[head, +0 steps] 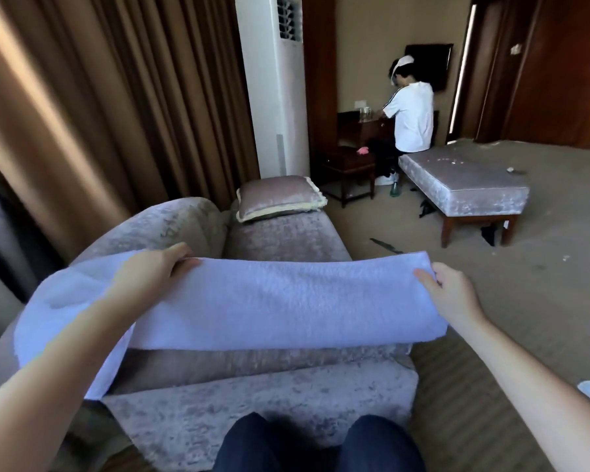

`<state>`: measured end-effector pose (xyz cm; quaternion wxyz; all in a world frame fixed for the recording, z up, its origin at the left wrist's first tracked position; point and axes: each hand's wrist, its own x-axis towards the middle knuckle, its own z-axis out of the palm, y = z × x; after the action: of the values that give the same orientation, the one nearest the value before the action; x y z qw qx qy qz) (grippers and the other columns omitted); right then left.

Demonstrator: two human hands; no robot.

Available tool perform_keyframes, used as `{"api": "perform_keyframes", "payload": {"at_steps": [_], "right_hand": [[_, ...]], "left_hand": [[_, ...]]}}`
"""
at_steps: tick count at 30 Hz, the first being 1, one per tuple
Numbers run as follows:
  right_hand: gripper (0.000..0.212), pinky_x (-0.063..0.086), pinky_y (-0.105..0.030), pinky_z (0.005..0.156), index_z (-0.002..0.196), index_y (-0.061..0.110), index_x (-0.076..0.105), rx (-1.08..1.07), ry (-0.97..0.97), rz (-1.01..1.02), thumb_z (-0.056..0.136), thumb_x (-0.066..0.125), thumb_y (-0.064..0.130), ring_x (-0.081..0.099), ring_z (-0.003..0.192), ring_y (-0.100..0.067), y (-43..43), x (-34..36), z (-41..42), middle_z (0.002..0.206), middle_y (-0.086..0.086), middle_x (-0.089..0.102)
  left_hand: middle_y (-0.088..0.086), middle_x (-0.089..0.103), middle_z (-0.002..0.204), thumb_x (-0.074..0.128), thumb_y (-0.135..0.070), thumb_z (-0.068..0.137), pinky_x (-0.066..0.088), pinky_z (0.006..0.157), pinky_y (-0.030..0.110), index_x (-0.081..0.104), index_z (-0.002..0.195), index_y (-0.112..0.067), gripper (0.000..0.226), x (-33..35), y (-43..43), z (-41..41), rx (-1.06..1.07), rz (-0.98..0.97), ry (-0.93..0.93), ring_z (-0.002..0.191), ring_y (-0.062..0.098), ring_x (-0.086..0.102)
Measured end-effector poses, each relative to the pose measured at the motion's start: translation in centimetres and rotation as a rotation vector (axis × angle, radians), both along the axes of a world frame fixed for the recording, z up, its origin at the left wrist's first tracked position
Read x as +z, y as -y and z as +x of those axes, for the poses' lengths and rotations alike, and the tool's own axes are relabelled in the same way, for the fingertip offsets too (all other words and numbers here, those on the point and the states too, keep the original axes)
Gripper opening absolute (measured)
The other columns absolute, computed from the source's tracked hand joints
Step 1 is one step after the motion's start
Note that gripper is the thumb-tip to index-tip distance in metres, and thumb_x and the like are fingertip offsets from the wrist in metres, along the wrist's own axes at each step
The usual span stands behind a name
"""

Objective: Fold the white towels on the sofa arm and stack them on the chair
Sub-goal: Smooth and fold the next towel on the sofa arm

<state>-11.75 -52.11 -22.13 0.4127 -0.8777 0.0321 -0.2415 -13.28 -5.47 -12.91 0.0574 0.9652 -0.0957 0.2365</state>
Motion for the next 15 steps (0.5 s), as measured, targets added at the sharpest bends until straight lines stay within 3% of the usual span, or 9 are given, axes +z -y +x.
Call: {"api": "perform_keyframes", "payload": {"at_steps": [5, 8, 11, 13, 15], "right_hand": [[0.048, 0.016, -0.035, 0.05, 0.058, 0.015, 0.029, -0.055, -0.177, -0.103, 0.096, 0.057, 0.026, 0.031, 0.048, -0.019, 0.3, -0.9, 4.9, 0.049, -0.001, 0.03], [0.047, 0.017, -0.033, 0.05, 0.059, 0.013, 0.032, -0.074, -0.283, -0.159, 0.098, 0.053, 0.029, 0.033, 0.048, -0.02, -0.1, -1.8, 6.1, 0.051, -0.003, 0.033], [0.042, 0.025, -0.033, 0.051, 0.062, 0.013, 0.04, -0.081, -0.396, -0.153, 0.099, 0.051, 0.029, 0.042, 0.054, -0.021, -0.5, -3.0, 6.7, 0.057, -0.003, 0.044], [0.028, 0.039, -0.033, 0.058, 0.073, 0.017, 0.052, -0.116, -0.428, -0.157, 0.096, 0.055, 0.032, 0.055, 0.068, -0.023, -0.6, -2.7, 6.6, 0.072, -0.001, 0.056], [0.014, 0.047, -0.035, 0.072, 0.097, 0.022, 0.057, -0.192, -0.409, -0.256, 0.09, 0.062, 0.033, 0.059, 0.09, -0.026, -0.8, -1.4, 6.1, 0.1, -0.001, 0.058]], "left_hand": [[-0.004, 0.048, 0.064, 0.052, -0.03, 0.098, 0.034, 0.056, 0.034, 0.058, 0.089, -0.015, 0.019, -1.1, 1.1, 4.9, 0.062, 0.093, -0.056, 0.062, 0.023, 0.048], [0.003, 0.062, 0.079, 0.045, -0.035, 0.101, 0.033, 0.057, 0.033, 0.058, 0.096, -0.016, 0.024, -2.3, 1.0, 6.7, 0.074, 0.195, -0.115, 0.077, 0.029, 0.061], [0.0, 0.067, 0.092, 0.042, -0.043, 0.1, 0.033, 0.058, 0.032, 0.058, 0.096, -0.021, 0.027, -4.2, 0.8, 7.9, 0.052, 0.264, -0.167, 0.087, 0.024, 0.063], [-0.002, 0.067, 0.092, 0.047, -0.047, 0.098, 0.033, 0.059, 0.031, 0.061, 0.093, -0.023, 0.028, -5.0, 0.4, 8.6, 0.036, 0.259, -0.2, 0.088, 0.021, 0.062], [-0.002, 0.064, 0.09, 0.058, -0.044, 0.093, 0.036, 0.058, 0.03, 0.064, 0.09, -0.022, 0.023, -5.1, 0.3, 9.1, -0.015, 0.235, -0.169, 0.088, 0.021, 0.06]]}}
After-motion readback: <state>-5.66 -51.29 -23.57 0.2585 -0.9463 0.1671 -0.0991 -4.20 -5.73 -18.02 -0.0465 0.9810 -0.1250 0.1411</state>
